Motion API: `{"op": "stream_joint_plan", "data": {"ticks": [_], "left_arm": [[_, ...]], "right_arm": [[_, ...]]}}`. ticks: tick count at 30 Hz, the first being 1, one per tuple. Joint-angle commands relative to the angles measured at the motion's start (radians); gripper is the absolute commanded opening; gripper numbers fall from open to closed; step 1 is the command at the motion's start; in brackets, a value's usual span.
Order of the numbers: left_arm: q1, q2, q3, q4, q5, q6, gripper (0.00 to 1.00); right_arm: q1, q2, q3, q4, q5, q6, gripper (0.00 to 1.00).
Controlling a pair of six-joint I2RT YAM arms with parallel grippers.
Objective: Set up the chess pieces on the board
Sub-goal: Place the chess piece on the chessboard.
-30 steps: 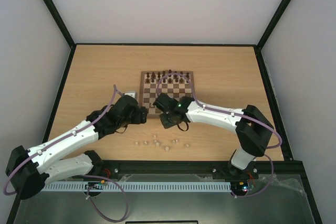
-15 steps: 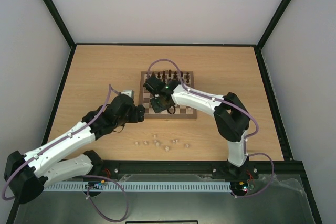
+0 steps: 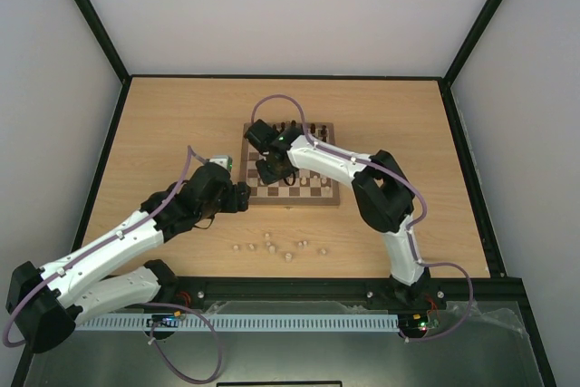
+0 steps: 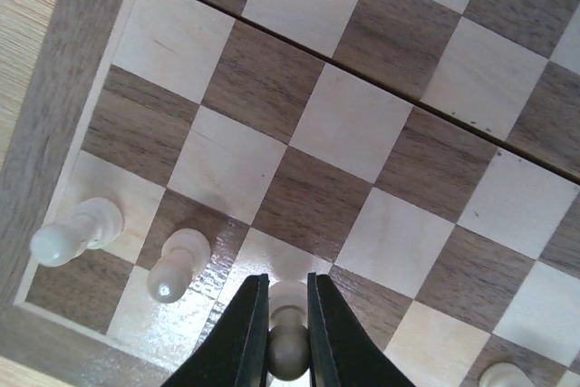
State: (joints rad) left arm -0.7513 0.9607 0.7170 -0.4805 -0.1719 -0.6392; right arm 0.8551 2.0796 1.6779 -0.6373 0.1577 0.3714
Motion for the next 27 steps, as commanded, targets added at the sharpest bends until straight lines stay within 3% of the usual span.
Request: {"op": "stream_joint_plan", "data": {"ticks": [1, 13, 19, 27], "left_arm": [[0.007, -0.015, 0.005, -0.003, 0.010, 0.009, 0.84], [0.015, -0.008, 0.005, -0.002, 0.014, 0.012, 0.84], [0.018, -0.004, 0.007, -0.001, 0.015, 0.014, 0.84], [0.018, 0.004, 0.011, -0.004, 0.017, 0.012, 0.84]], "right_arm": [[-0.008, 0.039, 0.037, -0.072, -0.018, -0.022, 0.08], [-0.021, 0.067, 0.041, -0.060, -0.033, -0.030, 0.11], [-0.024, 0.061, 0.039, -0.056, -0.032, -0.031, 0.21], [-0.030, 0.040, 0.044, -0.057, -0.023, -0.031, 0.26]]}}
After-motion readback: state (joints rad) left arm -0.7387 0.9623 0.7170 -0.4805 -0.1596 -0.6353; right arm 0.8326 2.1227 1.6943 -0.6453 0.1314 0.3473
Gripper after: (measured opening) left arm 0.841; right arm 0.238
